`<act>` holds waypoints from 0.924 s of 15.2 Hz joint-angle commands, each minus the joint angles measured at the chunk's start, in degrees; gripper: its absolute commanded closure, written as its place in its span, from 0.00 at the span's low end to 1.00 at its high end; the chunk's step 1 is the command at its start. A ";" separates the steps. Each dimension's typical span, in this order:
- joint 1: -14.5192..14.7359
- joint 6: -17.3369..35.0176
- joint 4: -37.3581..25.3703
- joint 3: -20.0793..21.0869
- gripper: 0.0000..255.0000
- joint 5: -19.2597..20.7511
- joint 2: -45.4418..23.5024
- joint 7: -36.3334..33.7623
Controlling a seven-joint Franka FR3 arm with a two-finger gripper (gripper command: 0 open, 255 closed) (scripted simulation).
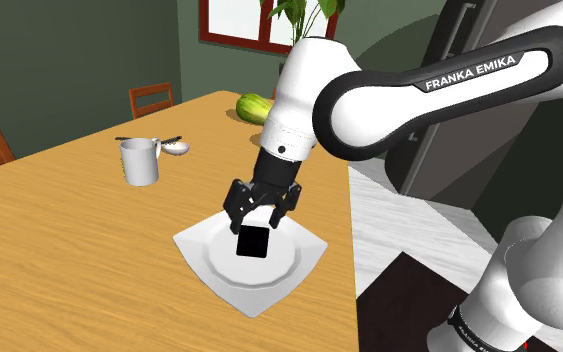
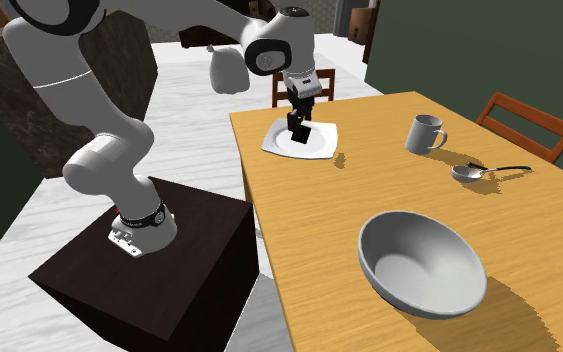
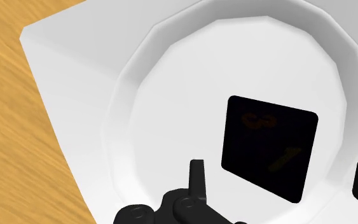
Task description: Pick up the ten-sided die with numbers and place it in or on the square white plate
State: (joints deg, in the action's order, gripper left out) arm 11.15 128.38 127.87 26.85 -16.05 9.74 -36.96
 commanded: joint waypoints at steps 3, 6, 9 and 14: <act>-0.10 -1.98 -0.84 -0.42 0.00 -0.25 1.15 0.24; -0.40 -7.48 -3.56 -1.61 0.00 -0.66 3.89 0.71; -0.39 -7.48 -3.56 -1.62 0.00 -0.66 3.89 0.71; -0.39 -7.48 -3.56 -1.62 0.00 -0.66 3.89 0.71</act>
